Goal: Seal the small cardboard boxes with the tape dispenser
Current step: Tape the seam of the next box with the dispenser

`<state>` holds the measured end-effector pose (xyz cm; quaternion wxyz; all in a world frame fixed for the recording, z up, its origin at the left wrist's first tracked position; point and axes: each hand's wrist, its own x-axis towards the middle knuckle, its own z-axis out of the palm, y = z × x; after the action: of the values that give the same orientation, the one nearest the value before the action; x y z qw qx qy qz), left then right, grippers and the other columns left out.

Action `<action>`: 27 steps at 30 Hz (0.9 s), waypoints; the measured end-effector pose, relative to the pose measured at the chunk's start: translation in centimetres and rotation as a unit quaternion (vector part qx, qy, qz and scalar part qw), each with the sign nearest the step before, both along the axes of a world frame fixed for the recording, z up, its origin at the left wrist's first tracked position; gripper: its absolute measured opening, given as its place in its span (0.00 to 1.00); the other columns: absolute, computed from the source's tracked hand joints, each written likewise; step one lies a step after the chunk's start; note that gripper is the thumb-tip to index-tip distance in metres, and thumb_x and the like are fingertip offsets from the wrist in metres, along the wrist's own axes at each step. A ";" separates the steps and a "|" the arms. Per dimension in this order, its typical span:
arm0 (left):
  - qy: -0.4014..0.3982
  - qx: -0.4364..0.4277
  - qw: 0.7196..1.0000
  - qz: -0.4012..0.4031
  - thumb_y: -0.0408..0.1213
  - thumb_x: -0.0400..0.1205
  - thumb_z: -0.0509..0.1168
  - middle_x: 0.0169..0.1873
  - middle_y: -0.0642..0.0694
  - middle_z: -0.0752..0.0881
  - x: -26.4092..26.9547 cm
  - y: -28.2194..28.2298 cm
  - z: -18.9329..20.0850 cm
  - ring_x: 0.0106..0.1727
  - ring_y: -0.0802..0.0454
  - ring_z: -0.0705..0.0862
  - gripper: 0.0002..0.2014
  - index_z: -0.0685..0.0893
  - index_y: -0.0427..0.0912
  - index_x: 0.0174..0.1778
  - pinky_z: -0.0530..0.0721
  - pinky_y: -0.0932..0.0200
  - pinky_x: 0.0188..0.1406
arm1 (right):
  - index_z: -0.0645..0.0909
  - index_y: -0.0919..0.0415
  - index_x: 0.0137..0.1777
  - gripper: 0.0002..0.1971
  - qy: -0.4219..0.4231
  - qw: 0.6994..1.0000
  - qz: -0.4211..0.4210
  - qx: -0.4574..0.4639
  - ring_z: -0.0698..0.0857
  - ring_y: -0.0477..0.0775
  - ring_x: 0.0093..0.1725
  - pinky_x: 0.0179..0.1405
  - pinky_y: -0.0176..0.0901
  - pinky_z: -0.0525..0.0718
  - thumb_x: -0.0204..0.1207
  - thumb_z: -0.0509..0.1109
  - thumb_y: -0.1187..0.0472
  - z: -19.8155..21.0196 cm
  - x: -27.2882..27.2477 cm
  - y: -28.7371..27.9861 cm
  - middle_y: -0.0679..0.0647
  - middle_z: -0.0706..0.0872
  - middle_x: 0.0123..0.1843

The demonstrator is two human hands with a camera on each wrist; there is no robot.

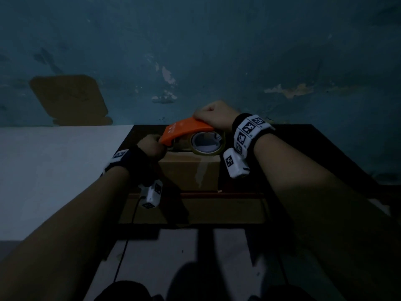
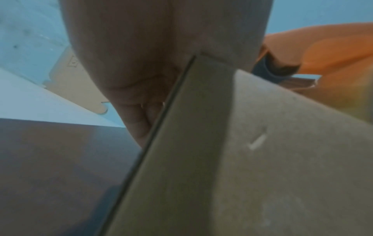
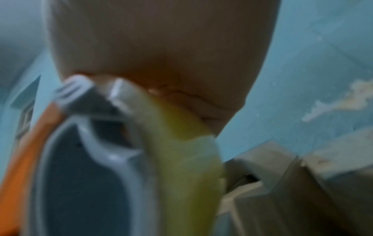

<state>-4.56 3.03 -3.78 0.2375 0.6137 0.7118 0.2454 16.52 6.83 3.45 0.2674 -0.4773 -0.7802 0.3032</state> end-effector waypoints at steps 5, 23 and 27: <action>0.003 -0.003 1.000 0.007 0.41 0.87 0.57 0.42 0.38 0.84 -0.2 0.4 -0.3 0.42 0.45 0.81 0.13 0.82 0.37 0.55 0.75 0.54 0.42 | 0.61 0.50 0.21 0.25 -0.009 1.000 -0.001 0.004 0.64 0.53 0.23 0.33 0.46 0.65 0.74 0.67 0.44 -0.2 0.6 0.7 0.51 0.62 0.22; 0.009 0.006 1.000 0.027 0.53 0.89 0.49 0.49 0.37 0.82 -0.2 0.9 -1.1 0.50 0.43 0.80 0.23 0.81 0.39 0.53 0.74 0.53 0.50 | 0.88 0.52 0.36 0.11 0.001 0.998 -0.061 0.004 0.83 0.44 0.36 0.40 0.39 0.78 0.78 0.72 0.50 -3.4 12.0 -0.5 0.49 0.87 0.35; 0.016 0.012 0.999 0.025 0.54 0.88 0.48 0.51 0.36 0.83 -0.3 0.9 -1.1 0.52 0.40 0.81 0.26 0.81 0.36 0.58 0.75 0.53 0.51 | 0.90 0.49 0.35 0.12 0.022 0.997 -0.079 0.006 0.87 0.50 0.39 0.45 0.43 0.82 0.75 0.73 0.45 -4.1 12.7 -0.3 0.51 0.90 0.38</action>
<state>-4.82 3.89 -4.93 0.2123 0.6024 0.7277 0.2500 29.17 6.54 -0.62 0.3101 -0.5288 -0.7360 0.2872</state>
